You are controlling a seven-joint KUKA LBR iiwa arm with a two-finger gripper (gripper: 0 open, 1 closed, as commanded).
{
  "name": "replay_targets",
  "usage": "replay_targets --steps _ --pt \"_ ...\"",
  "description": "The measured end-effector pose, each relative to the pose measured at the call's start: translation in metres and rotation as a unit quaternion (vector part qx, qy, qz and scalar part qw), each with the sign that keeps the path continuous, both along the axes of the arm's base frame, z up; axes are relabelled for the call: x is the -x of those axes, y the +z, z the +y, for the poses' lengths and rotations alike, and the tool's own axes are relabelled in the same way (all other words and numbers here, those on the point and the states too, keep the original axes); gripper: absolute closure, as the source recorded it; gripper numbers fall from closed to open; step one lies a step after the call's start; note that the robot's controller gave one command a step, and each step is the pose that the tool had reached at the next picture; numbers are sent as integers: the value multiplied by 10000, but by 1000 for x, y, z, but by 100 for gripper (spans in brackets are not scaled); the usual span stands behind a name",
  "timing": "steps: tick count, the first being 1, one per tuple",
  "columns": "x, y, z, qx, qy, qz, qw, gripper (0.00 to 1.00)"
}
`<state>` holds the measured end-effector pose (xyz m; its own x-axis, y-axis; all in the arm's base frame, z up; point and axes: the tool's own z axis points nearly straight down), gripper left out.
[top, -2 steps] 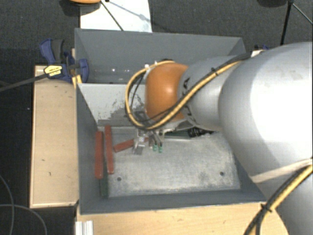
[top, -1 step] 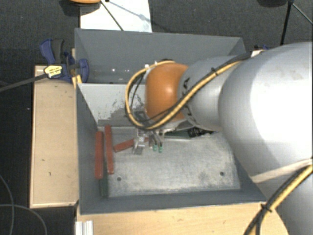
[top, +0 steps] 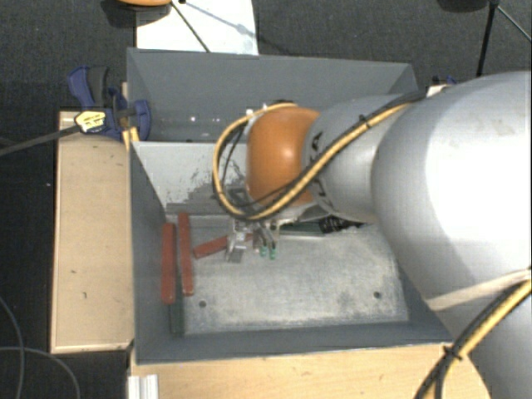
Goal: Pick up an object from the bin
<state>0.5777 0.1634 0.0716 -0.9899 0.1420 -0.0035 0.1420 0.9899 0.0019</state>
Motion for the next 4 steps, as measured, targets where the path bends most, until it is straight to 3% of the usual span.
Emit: replay_targets --steps 1,2,3,4 --pt "10 48 1 14 269 43 9996 100" --pt "5 119 27 10 1023 17 9948 100" --pt "27 103 28 8 2234 3 9747 0" --pt "34 88 27 9 2448 21 9696 0"
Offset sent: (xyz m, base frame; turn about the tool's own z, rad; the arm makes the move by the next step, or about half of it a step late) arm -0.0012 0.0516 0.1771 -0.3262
